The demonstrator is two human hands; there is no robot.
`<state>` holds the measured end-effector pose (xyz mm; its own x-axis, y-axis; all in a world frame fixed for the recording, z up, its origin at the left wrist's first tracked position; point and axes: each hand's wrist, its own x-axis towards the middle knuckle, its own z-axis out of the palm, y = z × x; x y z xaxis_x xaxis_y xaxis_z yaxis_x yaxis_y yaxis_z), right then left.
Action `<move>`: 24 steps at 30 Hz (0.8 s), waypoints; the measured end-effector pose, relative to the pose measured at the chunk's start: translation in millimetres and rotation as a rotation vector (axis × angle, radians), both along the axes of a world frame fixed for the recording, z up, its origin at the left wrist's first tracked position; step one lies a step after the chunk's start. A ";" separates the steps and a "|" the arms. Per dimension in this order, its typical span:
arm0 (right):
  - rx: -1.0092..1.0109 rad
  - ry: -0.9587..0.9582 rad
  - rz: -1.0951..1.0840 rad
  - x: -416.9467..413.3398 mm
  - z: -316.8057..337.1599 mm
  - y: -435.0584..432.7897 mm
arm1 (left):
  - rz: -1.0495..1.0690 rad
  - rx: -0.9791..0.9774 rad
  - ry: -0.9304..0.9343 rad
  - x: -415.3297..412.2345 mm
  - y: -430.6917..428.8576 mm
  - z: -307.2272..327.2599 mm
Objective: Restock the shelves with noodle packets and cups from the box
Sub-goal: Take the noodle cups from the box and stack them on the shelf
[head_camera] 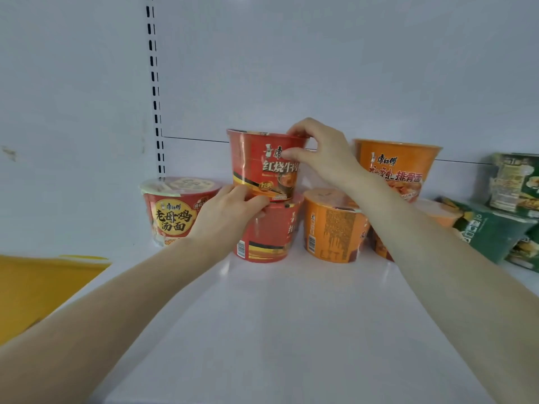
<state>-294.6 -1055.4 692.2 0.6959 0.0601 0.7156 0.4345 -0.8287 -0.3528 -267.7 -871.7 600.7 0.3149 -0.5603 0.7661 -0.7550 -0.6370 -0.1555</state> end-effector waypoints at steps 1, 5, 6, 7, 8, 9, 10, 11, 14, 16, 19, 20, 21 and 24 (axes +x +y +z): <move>0.008 -0.019 0.005 -1.0 -0.3 2.6 | -0.029 -0.004 0.022 0.7 0.8 0.3; 0.014 -0.041 0.038 -4.2 2.7 6.4 | -0.112 -0.006 0.042 3.5 12.6 1.3; 0.005 -0.031 0.049 -4.4 3.5 5.2 | -0.112 -0.007 0.040 5.3 16.3 0.8; -0.005 -0.013 0.055 -4.5 4.1 3.0 | -0.099 0.000 0.029 6.2 19.6 0.3; -0.016 0.014 0.057 -4.1 4.1 0.4 | -0.078 0.012 0.009 6.9 22.1 -0.6; -0.024 0.047 0.058 -3.4 3.5 -2.7 | -0.054 0.021 -0.008 6.4 23.8 -1.5; -0.028 0.076 0.053 -2.5 2.4 -5.5 | -0.035 0.019 -0.028 5.5 24.3 -2.5; -0.028 0.094 0.043 -1.7 1.2 -7.2 | -0.021 0.013 -0.037 3.3 23.8 -2.8; -0.003 0.068 0.028 0.2 -0.4 -4.7 | -0.036 -0.014 -0.080 -7.3 14.6 -1.3; 0.029 0.015 0.019 1.2 -0.9 0.2 | -0.039 0.008 -0.099 -11.5 4.3 -0.4; 0.058 -0.042 -0.003 2.4 -1.6 4.5 | -0.024 0.041 -0.053 -14.4 -8.8 1.6; 0.059 -0.053 -0.017 2.5 -2.0 5.3 | -0.033 0.039 -0.037 -14.3 -9.8 2.6; 0.065 -0.062 -0.026 2.4 -2.5 5.5 | -0.043 0.033 -0.017 -14.1 -7.9 4.4; 0.119 -0.086 -0.033 0.9 -1.6 3.6 | -0.123 0.018 0.063 -5.8 6.0 6.2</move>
